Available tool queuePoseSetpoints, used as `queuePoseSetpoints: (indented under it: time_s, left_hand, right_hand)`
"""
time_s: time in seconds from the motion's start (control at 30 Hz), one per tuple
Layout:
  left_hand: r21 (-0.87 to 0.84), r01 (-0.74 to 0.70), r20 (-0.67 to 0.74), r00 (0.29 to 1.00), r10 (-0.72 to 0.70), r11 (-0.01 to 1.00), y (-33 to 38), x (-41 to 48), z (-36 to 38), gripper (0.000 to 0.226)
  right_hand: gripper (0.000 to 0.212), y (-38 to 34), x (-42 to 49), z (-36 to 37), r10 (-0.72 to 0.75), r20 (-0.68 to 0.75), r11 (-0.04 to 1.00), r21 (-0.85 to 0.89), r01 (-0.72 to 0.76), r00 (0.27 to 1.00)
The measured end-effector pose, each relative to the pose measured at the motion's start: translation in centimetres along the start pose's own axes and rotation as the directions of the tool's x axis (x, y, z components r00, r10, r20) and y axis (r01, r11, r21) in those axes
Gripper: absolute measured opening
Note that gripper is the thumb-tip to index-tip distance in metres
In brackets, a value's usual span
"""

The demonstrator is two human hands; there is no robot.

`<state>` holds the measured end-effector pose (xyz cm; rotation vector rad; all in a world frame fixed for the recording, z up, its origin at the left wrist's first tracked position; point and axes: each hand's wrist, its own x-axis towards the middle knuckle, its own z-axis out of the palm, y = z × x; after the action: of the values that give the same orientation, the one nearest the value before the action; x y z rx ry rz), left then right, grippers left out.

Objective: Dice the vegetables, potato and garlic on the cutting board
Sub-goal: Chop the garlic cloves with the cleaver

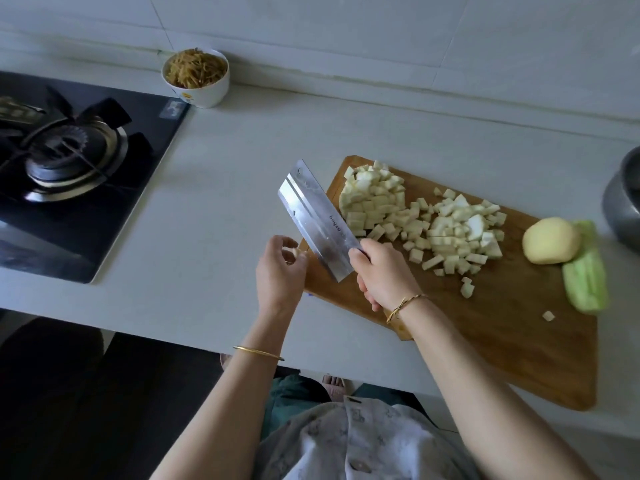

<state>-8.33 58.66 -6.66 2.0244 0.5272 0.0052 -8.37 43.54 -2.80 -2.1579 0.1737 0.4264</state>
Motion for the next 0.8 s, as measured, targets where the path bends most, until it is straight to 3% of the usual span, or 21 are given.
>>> queuePoseSetpoints:
  time_s: [0.4, 0.53, 0.7, 0.8]
  left_hand:
    - [0.182, -0.105, 0.060, 0.994, 0.096, 0.978, 0.7, -0.2, 1.8, 0.017]
    - [0.312, -0.188, 0.055, 0.982, 0.180, 0.931, 0.2, -0.1, 2.4, 0.018]
    - [0.289, -0.230, 0.069, 0.973, 0.220, 0.929, -0.6, 0.0, 2.0, 0.029]
    - [0.302, -0.339, 0.119, 0.941, 0.318, 0.891, -0.9, -0.1, 1.8, 0.019]
  right_hand:
    - [0.028, -0.2, 1.3, -1.5, 0.013, -0.030, 0.997, -0.071, -0.015, 0.999]
    - [0.030, -0.2, 1.0, -1.5, -0.006, -0.048, 0.998, -0.060, 0.003, 0.999]
    - [0.029, -0.1, 0.6, -1.0, -0.002, -0.081, 0.999, -0.040, -0.001, 0.997]
    - [0.029, 0.1, 0.4, -0.8, -0.018, -0.111, 0.999, -0.046, 0.013, 0.994]
